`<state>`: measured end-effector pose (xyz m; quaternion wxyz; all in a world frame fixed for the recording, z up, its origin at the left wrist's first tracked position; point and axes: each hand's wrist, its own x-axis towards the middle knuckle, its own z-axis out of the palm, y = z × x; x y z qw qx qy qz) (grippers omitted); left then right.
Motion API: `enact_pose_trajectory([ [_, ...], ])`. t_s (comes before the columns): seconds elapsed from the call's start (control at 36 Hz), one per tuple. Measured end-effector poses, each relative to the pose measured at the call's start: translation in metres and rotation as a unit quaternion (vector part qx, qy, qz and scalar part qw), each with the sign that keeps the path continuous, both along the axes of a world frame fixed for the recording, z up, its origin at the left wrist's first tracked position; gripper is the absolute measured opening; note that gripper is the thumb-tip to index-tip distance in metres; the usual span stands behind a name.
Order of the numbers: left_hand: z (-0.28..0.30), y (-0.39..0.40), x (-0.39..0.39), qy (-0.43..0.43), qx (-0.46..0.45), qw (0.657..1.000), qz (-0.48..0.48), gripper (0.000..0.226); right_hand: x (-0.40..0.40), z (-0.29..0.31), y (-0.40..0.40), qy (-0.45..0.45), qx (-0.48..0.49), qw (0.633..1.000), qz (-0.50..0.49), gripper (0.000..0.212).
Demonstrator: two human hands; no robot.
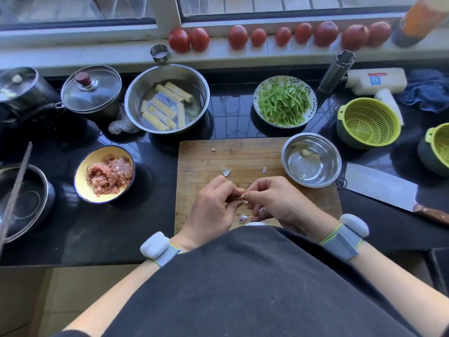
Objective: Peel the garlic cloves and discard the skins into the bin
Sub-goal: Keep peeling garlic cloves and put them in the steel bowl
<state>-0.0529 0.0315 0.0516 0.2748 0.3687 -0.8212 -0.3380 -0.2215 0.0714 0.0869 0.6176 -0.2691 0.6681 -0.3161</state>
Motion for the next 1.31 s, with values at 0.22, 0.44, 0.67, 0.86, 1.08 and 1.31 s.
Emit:
enact_pose_trajectory([
  [0.22, 0.000, -0.001, 0.001, -0.005, -0.016, 1.000, -0.012, 0.010, 0.000, 0.000, -0.002, 0.020, 0.002, 1.000, 0.005, 0.013],
  [0.44, 0.001, -0.001, 0.002, -0.011, -0.013, 1.000, -0.005, 0.015, 0.003, 0.001, -0.003, 0.059, -0.016, 0.998, 0.011, 0.016],
  [0.67, 0.007, 0.005, -0.002, 0.060, 0.197, 0.975, 0.080, 0.023, 0.005, -0.001, -0.003, 0.024, -0.014, 1.000, -0.013, 0.014],
  [0.86, -0.004, 0.007, 0.001, 0.244, 0.472, 0.842, 0.093, 0.027, 0.004, -0.006, 0.000, -0.095, 0.016, 0.995, -0.034, 0.017],
  [1.08, -0.006, 0.007, -0.004, 0.353, 0.561, 0.738, 0.123, 0.027, 0.003, -0.010, -0.002, -0.092, 0.015, 0.995, -0.038, 0.017],
  [1.31, -0.004, 0.006, -0.001, 0.387, 0.609, 0.667, 0.184, 0.025, -0.004, -0.027, 0.002, -0.013, 0.033, 0.995, -0.089, 0.014],
])
